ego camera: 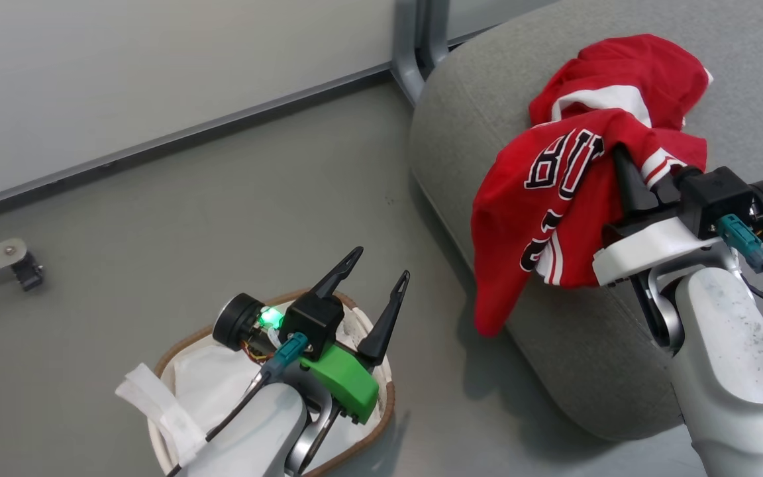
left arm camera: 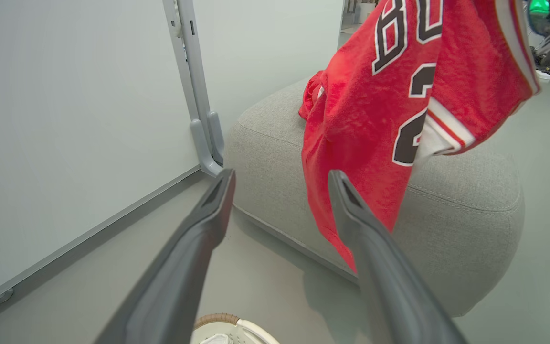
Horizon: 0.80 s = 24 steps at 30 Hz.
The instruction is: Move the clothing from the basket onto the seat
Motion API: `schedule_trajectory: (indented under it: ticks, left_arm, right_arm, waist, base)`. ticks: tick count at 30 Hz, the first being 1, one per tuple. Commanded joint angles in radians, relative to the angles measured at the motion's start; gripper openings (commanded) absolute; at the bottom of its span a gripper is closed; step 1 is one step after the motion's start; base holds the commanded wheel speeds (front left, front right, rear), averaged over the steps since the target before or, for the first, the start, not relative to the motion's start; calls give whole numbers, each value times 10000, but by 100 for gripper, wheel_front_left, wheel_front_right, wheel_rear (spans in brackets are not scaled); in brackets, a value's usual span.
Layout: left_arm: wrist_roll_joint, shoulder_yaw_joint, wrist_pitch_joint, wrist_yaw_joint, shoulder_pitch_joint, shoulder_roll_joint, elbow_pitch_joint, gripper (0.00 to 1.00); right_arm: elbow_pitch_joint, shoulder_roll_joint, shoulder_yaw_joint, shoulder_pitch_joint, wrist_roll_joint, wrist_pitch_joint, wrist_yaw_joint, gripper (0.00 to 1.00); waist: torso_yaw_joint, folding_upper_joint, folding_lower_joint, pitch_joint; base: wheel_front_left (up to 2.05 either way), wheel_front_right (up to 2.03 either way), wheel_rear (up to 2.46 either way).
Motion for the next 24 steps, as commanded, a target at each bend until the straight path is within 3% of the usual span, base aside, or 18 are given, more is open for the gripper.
schedule_trajectory:
  ticks: [1,7,14,19,24]
  left_arm:
    - [57,1,-4,6,-205,42,-4,100]
    - [170,-138,-5,-52,-334,59,7,100]
    - [319,-322,-2,-60,-494,-108,-11,100]
    - [399,-452,6,-25,-598,-170,-41,100]
    - [504,-565,55,-2,-682,-126,-73,100]
  right_arm:
    - [-29,27,-17,-70,-9,-53,-12,0]
    - [225,-37,34,-124,73,-51,-12,0]
    - [863,-391,99,-764,184,-53,-12,0]
    - [1114,-1015,-16,-2000,249,107,-12,0]
    - [1259,-2271,-205,-3736,197,778,-12,0]
  waist:
    - [-1000,-1,0,730]
    - [-1450,-1,0,1038]
    - [-1206,-1,0,1240]
    - [-689,-1,0,1514]
    - [5,-1,0,1919]
  base:
    - [0,0,0]
    - [0,0,0]
    - [0,0,0]
    - [0,0,0]
    - [0,0,0]
